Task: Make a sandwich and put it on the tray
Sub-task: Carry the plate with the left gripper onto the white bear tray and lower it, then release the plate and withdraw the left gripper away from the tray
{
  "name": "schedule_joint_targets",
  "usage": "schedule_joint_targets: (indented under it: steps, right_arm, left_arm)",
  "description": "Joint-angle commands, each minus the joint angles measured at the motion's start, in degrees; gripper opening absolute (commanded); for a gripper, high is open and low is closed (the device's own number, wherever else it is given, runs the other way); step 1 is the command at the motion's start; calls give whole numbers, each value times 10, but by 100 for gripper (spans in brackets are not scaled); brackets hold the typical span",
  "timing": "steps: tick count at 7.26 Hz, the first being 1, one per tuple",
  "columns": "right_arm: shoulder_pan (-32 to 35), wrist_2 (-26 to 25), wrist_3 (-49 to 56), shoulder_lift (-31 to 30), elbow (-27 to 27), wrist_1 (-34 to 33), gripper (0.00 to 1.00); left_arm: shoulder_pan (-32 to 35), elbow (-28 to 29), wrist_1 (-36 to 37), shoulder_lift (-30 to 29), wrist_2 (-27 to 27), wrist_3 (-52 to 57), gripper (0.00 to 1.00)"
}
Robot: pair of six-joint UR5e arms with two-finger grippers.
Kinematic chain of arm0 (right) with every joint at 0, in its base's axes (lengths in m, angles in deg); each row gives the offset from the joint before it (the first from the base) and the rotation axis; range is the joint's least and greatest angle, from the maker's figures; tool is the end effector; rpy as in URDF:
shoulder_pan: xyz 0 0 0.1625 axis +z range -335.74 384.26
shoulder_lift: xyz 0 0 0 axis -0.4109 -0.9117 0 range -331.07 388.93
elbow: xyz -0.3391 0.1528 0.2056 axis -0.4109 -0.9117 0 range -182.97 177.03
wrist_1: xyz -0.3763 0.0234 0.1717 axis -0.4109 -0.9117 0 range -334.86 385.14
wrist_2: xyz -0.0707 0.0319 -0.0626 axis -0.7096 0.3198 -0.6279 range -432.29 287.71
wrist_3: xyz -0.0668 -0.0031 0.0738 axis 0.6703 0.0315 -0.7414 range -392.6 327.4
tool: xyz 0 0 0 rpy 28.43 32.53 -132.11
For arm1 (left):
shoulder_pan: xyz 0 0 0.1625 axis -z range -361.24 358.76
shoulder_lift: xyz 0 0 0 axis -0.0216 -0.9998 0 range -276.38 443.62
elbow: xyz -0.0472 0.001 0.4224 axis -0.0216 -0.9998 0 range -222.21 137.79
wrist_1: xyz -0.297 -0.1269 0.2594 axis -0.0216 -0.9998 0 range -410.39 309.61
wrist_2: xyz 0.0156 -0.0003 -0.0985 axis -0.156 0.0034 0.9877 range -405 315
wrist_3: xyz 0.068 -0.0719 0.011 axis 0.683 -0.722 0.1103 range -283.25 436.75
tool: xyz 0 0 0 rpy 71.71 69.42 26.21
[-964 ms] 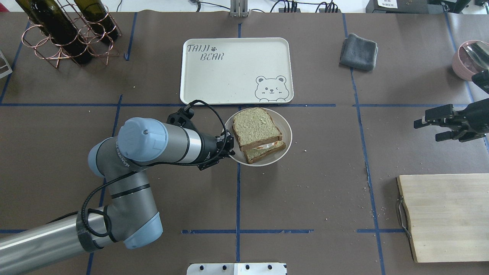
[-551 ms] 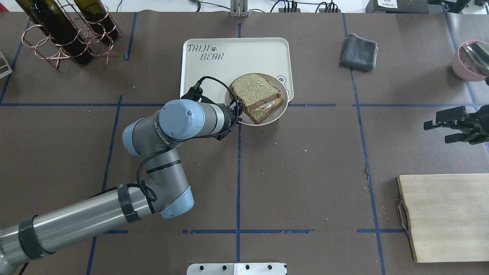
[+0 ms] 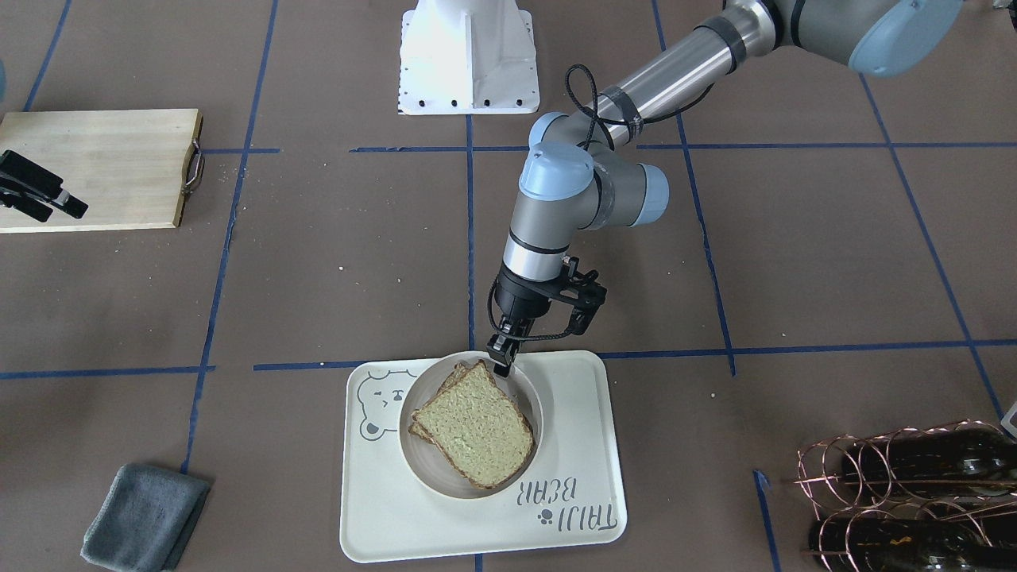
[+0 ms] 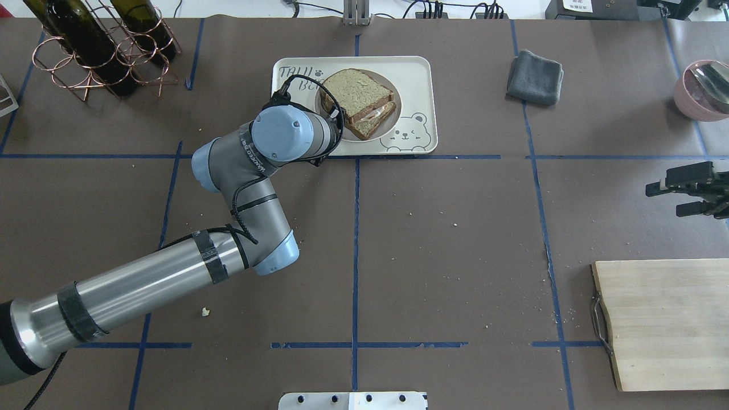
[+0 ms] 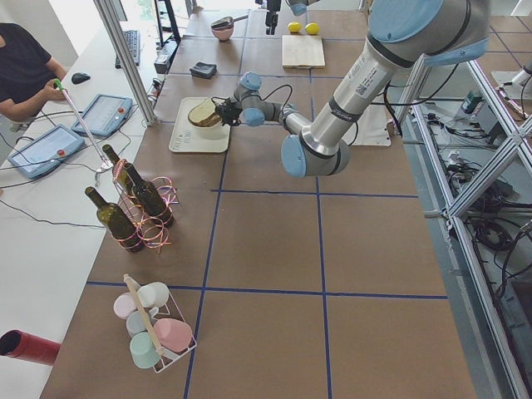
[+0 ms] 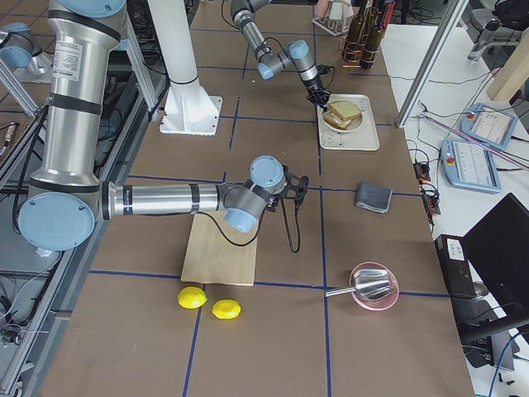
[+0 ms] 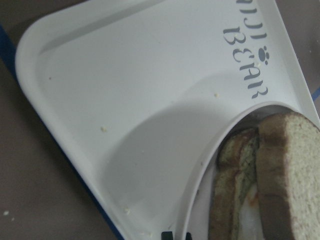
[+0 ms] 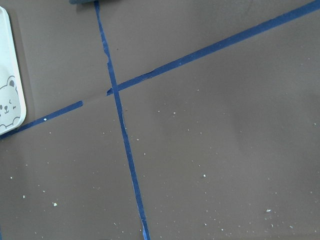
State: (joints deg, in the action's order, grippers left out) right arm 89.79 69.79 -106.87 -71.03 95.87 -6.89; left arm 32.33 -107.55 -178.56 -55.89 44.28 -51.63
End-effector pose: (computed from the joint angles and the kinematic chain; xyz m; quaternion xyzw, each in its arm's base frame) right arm -0.1260 -0.4089 0.5387 -0.0146 -0.5760 0.1431 0.8047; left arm 0.6032 -0.5617 0.2300 -0.0166 0.5224 -0.5035 0.6880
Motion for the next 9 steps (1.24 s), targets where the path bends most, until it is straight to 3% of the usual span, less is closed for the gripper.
schedule_joint_targets:
  steps: [1, 2, 4, 7, 9]
  right_arm:
    - [2, 2, 0, -1, 0, 0, 100]
    - [2, 2, 0, -1, -1, 0, 100]
    - [2, 2, 0, 0, -2, 0, 100]
    - [26, 7, 5, 0, -4, -4, 100]
    - [35, 6, 41, -3, -24, -9, 100]
  left_arm:
    - [2, 7, -1, -6, 0, 38, 43]
    - [2, 7, 0, -5, 2, 58, 56]
    - [4, -7, 1, 0, 18, 72, 54]
    - [3, -248, 82, 155, 94, 141, 51]
    - [5, -370, 118, 242, 95, 309, 50]
